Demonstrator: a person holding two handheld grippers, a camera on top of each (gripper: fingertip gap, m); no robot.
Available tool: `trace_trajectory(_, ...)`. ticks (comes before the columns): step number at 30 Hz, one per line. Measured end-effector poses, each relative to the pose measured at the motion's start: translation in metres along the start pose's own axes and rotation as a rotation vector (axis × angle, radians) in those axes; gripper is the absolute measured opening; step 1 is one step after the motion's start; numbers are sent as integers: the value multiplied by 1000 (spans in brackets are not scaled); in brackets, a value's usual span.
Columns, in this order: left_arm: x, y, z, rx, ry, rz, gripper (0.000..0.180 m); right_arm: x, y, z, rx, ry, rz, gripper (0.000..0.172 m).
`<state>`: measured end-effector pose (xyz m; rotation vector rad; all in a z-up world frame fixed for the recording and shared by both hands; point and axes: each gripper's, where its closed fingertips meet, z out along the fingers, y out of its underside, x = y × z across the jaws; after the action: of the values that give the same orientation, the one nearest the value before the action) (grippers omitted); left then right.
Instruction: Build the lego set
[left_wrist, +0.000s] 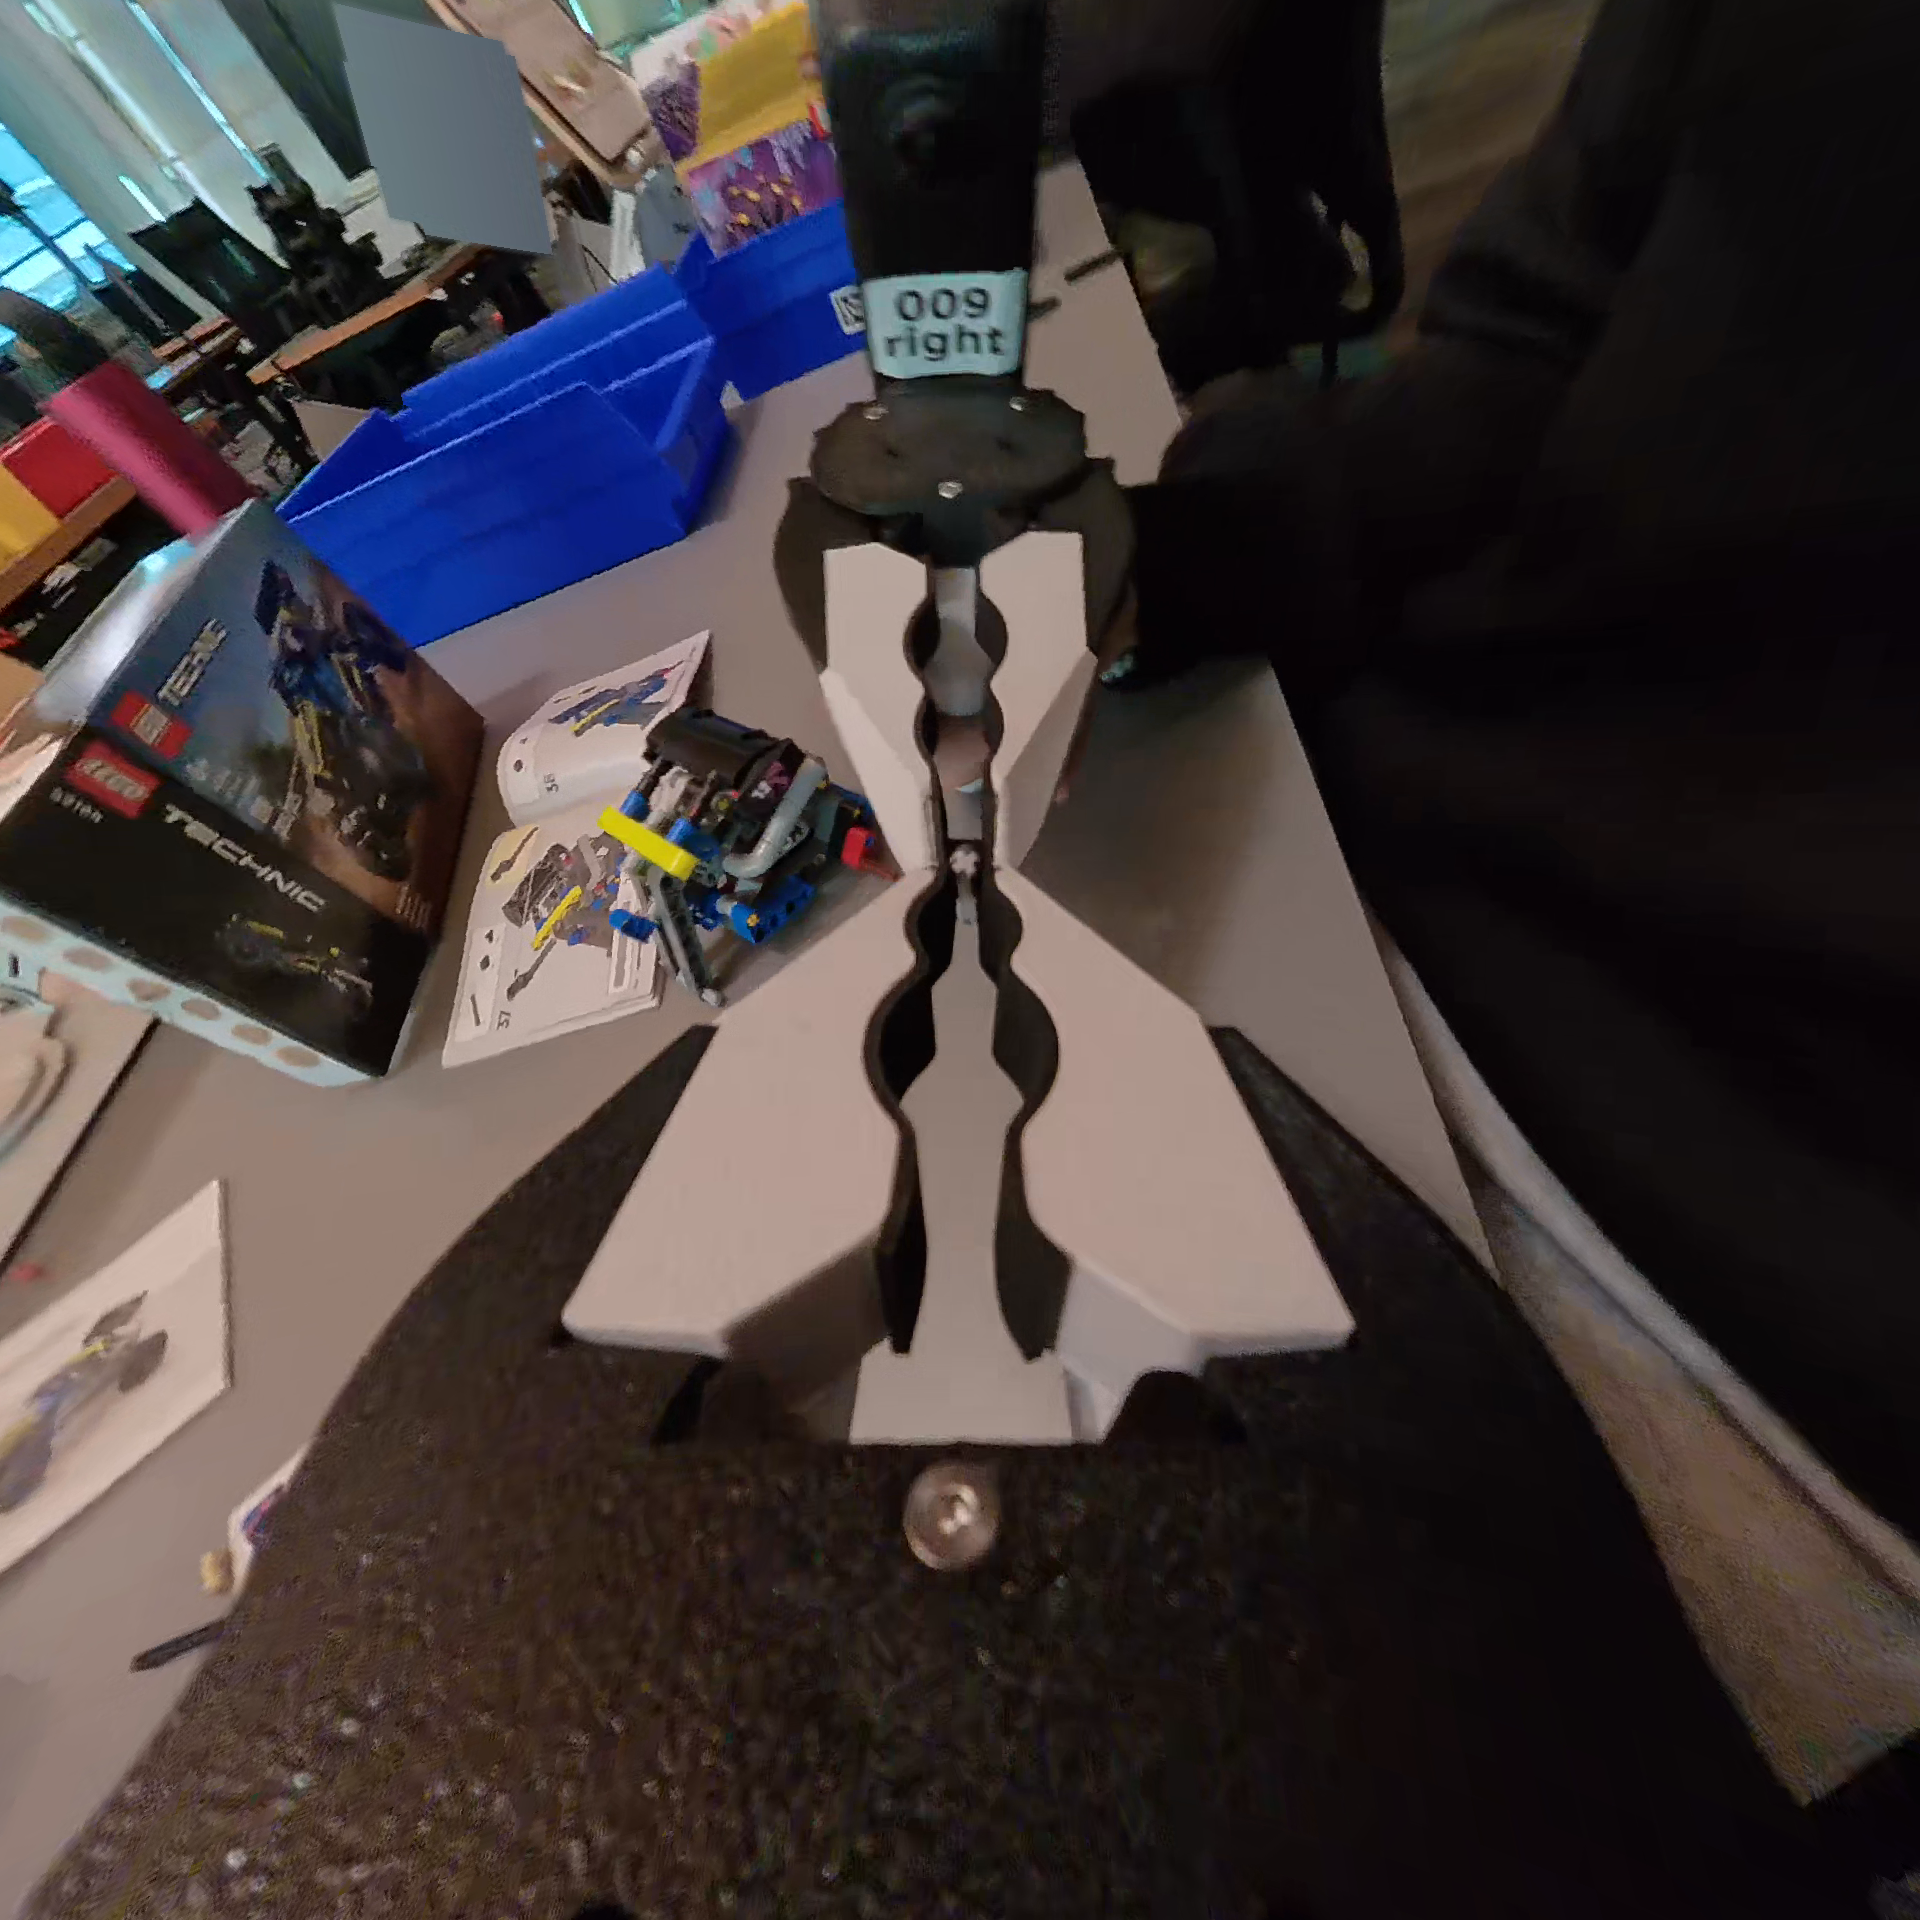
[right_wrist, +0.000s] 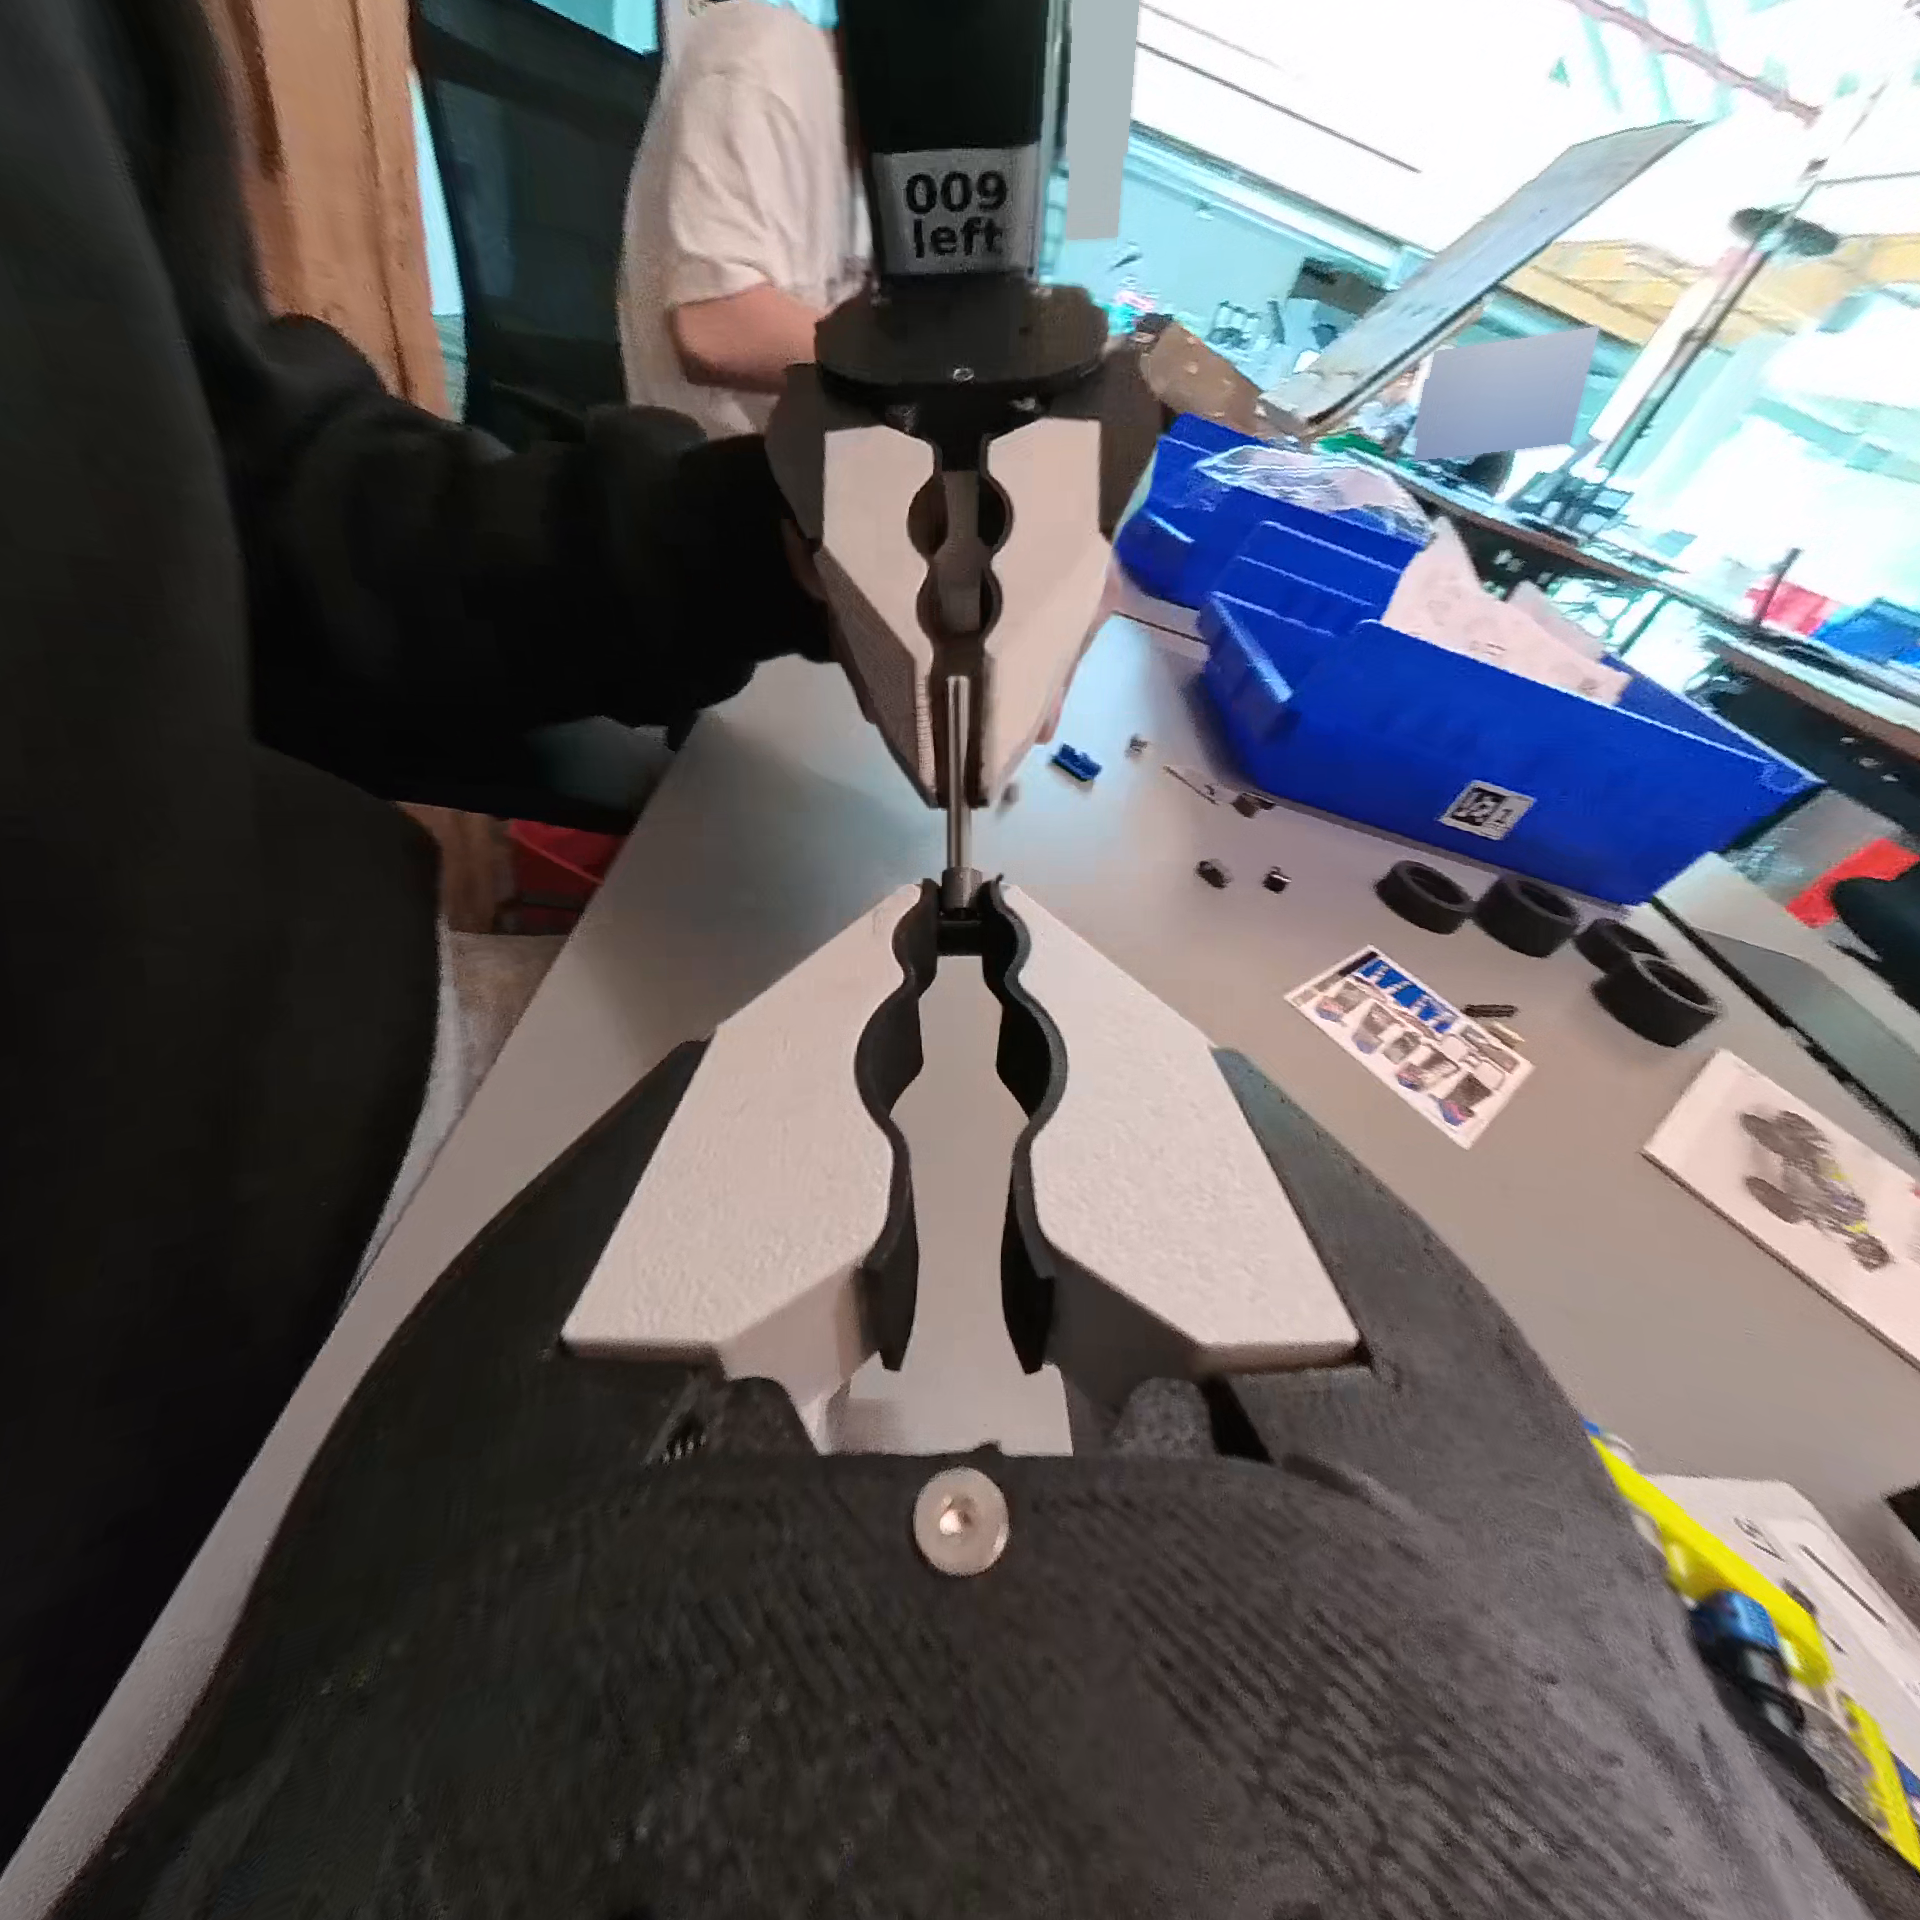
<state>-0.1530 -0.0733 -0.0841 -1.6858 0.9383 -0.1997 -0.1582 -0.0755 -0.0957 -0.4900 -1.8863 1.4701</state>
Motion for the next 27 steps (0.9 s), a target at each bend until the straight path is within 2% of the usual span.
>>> trace_trajectory(3,5,-4,3,-2,1,85,1,-4,-2,0,8,-58,45,5)
trace_trajectory(7,7,-25,0,158,11,79,1,-7,-20,-5,134,-100,124,5)
trace_trajectory(11,-3,-37,-5,314,-15,-23,1,-5,-45,-14,310,-120,196,5)
trace_trajectory(15,-10,-63,-11,565,-1,-168,1,5,-65,-26,480,-89,270,5)
trace_trajectory(18,-17,-74,-16,679,1,-252,1,10,-70,-33,544,-75,308,5)
trace_trajectory(27,-11,-82,-14,705,50,-284,1,4,-78,-34,611,-154,372,5)
